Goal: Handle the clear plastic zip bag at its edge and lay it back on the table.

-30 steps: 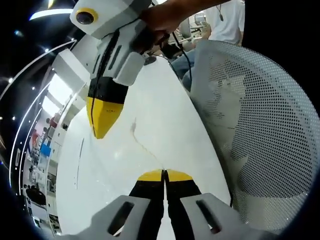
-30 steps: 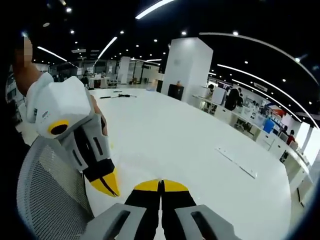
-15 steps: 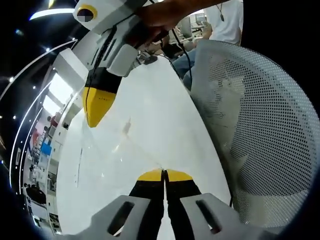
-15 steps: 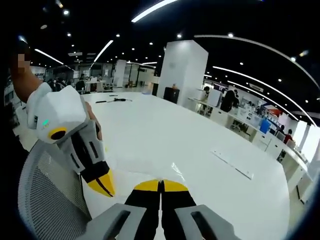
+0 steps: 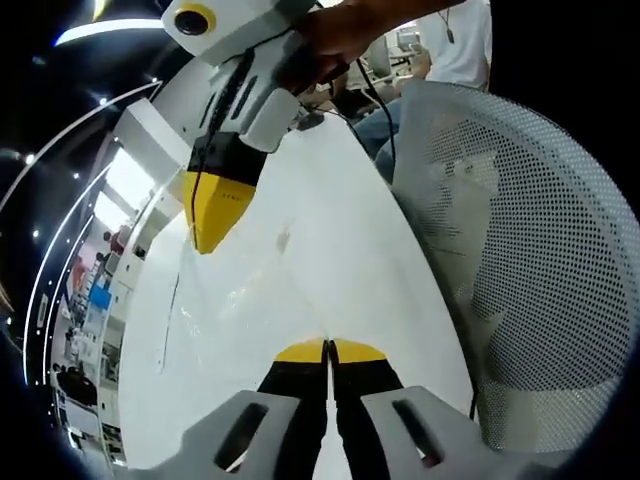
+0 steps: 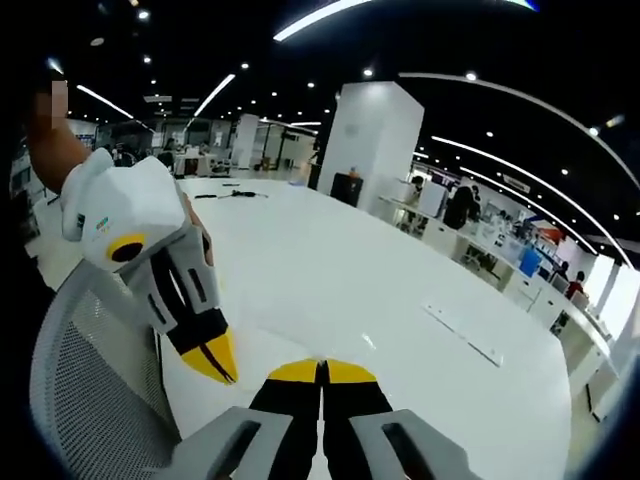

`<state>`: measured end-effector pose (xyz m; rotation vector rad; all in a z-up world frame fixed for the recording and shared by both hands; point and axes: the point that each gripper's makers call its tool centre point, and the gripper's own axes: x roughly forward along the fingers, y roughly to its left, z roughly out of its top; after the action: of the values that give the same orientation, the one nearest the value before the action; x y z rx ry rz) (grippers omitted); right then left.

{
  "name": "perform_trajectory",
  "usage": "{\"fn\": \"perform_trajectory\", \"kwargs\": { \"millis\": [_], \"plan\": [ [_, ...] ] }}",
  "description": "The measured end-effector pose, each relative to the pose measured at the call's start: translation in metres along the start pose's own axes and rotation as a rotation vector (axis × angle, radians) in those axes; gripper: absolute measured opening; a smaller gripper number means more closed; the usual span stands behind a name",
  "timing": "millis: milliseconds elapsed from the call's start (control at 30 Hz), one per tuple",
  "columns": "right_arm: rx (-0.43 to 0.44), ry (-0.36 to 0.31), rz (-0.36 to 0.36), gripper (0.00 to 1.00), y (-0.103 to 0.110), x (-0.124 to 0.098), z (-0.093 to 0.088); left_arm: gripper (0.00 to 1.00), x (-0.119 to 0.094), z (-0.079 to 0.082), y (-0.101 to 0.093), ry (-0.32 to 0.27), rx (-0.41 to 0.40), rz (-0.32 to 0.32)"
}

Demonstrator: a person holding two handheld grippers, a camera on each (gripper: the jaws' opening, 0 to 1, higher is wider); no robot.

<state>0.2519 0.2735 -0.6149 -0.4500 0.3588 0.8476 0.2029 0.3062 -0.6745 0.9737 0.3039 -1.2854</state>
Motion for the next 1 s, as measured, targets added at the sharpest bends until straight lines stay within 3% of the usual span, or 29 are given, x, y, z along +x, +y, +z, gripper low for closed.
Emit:
{"fn": "perform_trajectory", "kwargs": {
  "millis": [233, 400, 467, 600, 867, 1000],
  "plan": [
    [-0.021, 0.036, -0.025, 0.00, -0.002, 0.004, -0.007, 0.00, -0.004, 0.017, 0.012, -0.080, -0.082, 0.013],
    [-0.026, 0.055, -0.026, 0.00, -0.001, 0.008, -0.013, 0.07, -0.013, 0.036, 0.022, -0.177, -0.168, 0.041],
    [-0.026, 0.059, -0.027, 0.00, -0.001, 0.009, -0.015, 0.08, -0.017, 0.038, 0.025, -0.189, -0.205, 0.057],
    [-0.055, 0.075, -0.019, 0.00, 0.001, 0.014, -0.021, 0.13, -0.031, 0.034, 0.026, -0.199, -0.271, 0.094],
    [-0.098, 0.099, -0.008, 0.00, 0.003, 0.019, -0.036, 0.27, -0.066, 0.013, 0.026, -0.232, -0.503, 0.212],
    [-0.129, 0.109, -0.002, 0.00, 0.003, 0.026, -0.043, 0.28, -0.079, 0.001, 0.023, -0.230, -0.567, 0.266]
  ]
}}
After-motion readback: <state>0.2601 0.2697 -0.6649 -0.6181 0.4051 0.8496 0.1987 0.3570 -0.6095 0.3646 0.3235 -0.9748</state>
